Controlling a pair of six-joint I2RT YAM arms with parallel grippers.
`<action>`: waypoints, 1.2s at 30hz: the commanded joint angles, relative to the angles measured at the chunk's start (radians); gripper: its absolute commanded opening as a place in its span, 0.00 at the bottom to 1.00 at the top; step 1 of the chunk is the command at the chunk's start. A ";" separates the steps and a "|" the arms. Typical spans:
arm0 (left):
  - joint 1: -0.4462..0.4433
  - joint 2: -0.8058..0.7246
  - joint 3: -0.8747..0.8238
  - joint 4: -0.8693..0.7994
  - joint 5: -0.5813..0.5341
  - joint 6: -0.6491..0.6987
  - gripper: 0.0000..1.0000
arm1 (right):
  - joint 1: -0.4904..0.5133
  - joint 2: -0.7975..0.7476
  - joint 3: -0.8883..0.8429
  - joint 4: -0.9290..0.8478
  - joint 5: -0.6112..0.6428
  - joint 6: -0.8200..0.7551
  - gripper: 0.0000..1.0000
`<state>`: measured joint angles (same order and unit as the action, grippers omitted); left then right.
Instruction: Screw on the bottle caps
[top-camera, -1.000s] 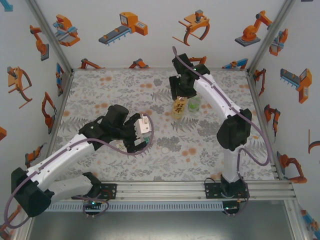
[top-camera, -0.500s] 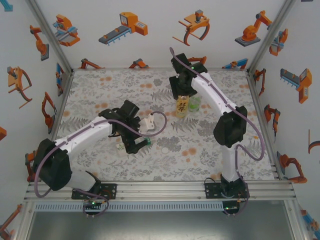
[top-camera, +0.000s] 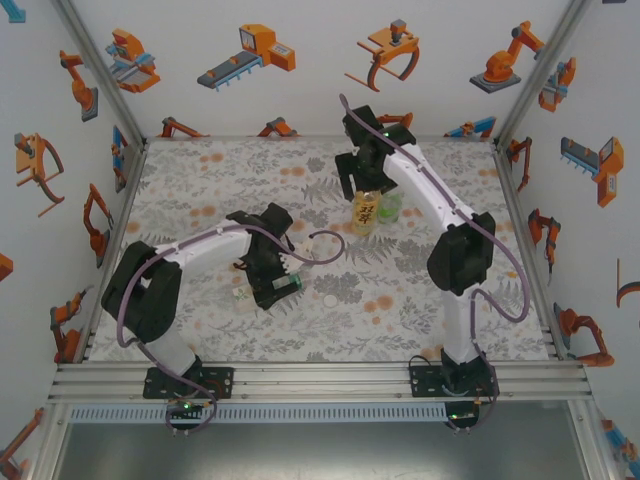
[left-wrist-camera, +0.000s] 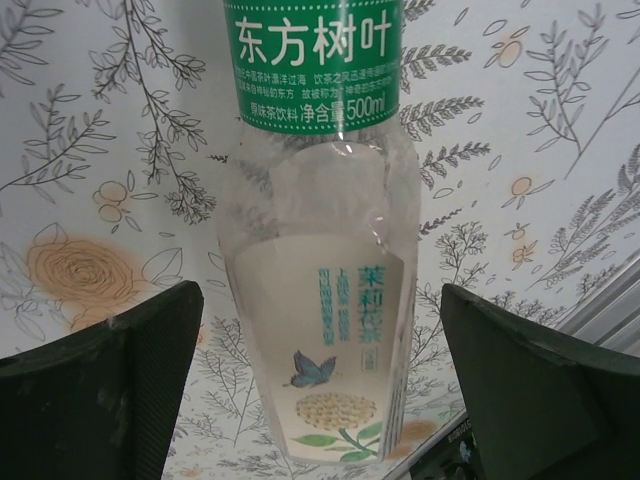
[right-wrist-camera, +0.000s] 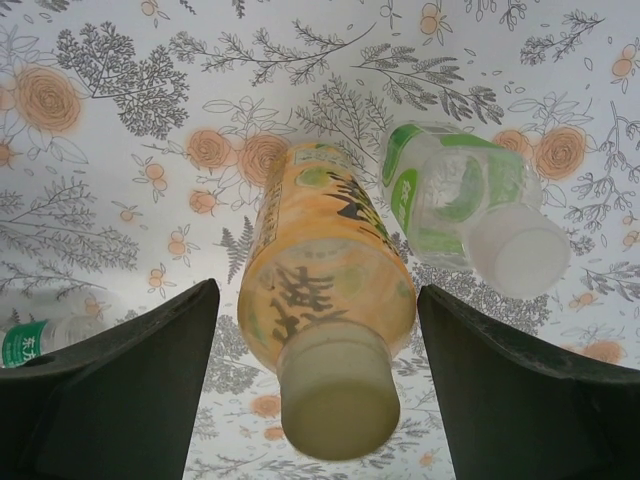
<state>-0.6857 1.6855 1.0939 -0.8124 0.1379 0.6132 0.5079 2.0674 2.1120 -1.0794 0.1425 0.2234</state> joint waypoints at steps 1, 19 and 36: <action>0.004 0.032 0.026 -0.054 -0.029 0.010 0.94 | -0.003 -0.094 0.051 -0.047 -0.020 -0.006 0.75; 0.012 0.046 -0.060 -0.031 -0.080 0.007 0.78 | -0.003 -0.318 0.050 -0.076 -0.017 0.007 0.76; 0.020 -0.093 -0.054 0.006 0.064 0.009 0.42 | 0.007 -0.647 -0.247 -0.054 -0.094 0.070 0.71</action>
<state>-0.6724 1.6585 1.0386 -0.8158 0.1226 0.6136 0.5083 1.4746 1.9133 -1.1282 0.0883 0.2543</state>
